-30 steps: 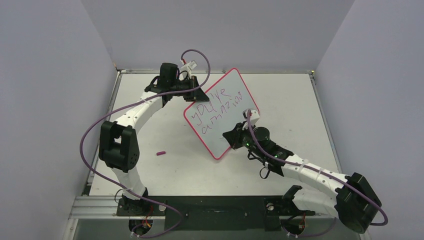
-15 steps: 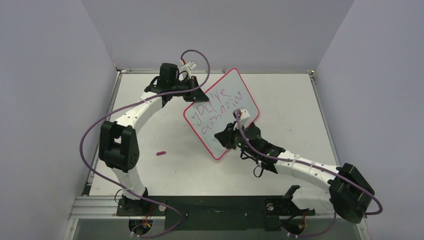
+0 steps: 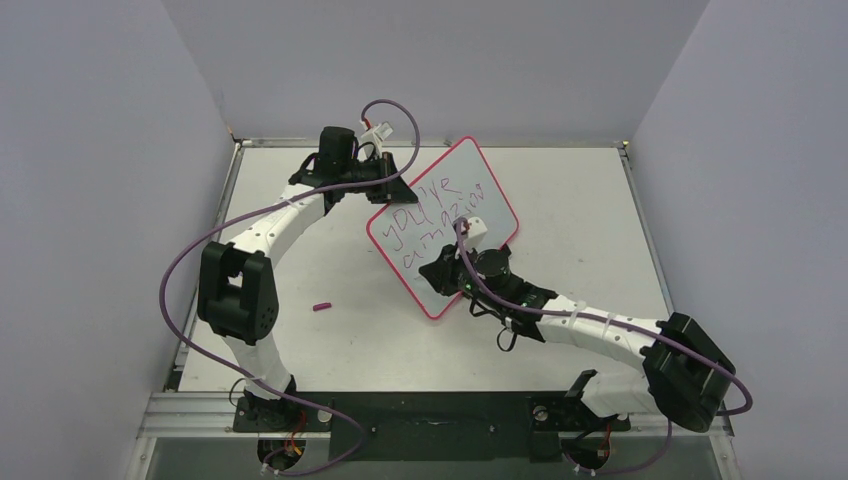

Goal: Write a sentence on the whiteboard

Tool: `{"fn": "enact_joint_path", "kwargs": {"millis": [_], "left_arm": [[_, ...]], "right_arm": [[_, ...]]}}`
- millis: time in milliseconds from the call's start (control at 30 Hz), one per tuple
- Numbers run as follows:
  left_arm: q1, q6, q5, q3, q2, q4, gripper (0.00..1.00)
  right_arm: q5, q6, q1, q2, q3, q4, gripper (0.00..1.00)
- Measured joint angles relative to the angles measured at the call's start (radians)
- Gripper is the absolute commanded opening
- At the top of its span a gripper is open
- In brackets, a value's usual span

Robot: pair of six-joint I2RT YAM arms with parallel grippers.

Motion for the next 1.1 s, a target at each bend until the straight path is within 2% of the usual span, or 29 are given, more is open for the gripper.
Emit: {"fn": "enact_joint_path", "kwargs": {"millis": [600,1100], "left_arm": [[0.006,0.008,0.007,-0.006,0.0,0.008,0.0],[0.009,0.01,0.007,-0.008,0.0,0.014,0.0]], "right_arm": [[0.02,-0.008,0.019,0.092,0.021,0.045,0.0],[0.18,-0.003,0.017,0.097,0.026,0.037,0.0]]}}
